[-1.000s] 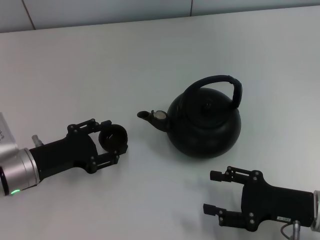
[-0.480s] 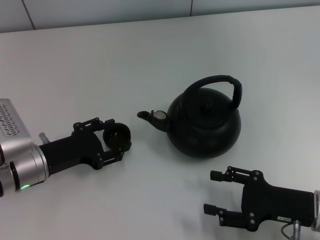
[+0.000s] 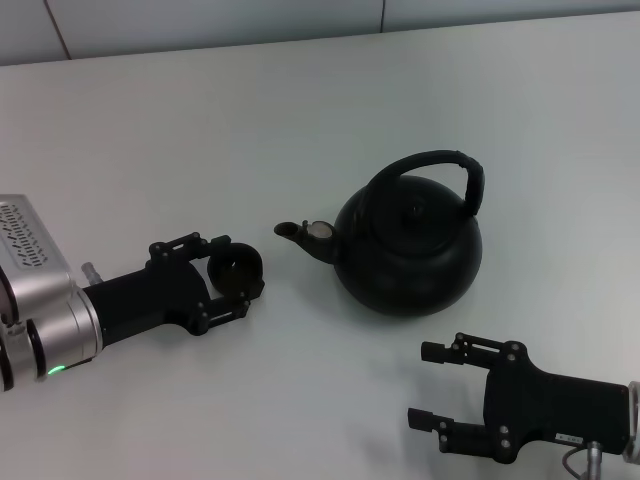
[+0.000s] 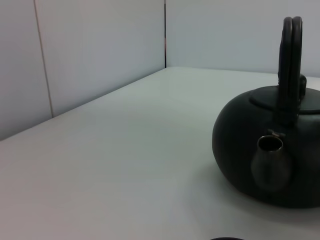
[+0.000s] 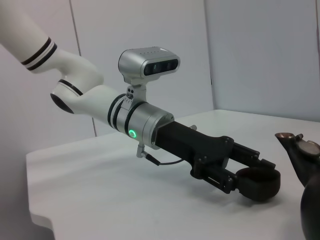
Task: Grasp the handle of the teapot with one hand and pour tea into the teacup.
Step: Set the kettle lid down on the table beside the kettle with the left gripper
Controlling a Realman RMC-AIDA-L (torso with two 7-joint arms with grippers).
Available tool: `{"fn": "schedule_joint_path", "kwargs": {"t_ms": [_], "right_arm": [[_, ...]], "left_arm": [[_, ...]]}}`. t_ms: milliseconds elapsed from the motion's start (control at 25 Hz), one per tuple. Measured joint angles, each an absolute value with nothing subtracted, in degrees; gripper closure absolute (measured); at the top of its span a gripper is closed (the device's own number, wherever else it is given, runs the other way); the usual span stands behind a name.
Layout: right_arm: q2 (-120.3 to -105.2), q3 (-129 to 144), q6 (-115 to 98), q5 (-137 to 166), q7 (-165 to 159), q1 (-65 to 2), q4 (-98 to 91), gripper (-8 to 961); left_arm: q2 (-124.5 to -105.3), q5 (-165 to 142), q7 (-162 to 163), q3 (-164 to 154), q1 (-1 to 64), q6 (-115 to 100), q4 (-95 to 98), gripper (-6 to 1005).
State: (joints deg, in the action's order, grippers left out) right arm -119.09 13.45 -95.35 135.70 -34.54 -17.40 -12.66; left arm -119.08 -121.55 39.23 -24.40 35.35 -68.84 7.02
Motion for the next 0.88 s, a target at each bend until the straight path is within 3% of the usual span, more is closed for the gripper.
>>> {"fn": "schedule_joint_path", "kwargs": {"t_ms": [880], "right_arm": [[-119.09,13.4,-95.2,135.7,-34.9,-17.6,-12.7,232]], "left_arm": [[-119.08,-120.3,35.3,-22.2,35.3,-67.4,4.5,298]]}}
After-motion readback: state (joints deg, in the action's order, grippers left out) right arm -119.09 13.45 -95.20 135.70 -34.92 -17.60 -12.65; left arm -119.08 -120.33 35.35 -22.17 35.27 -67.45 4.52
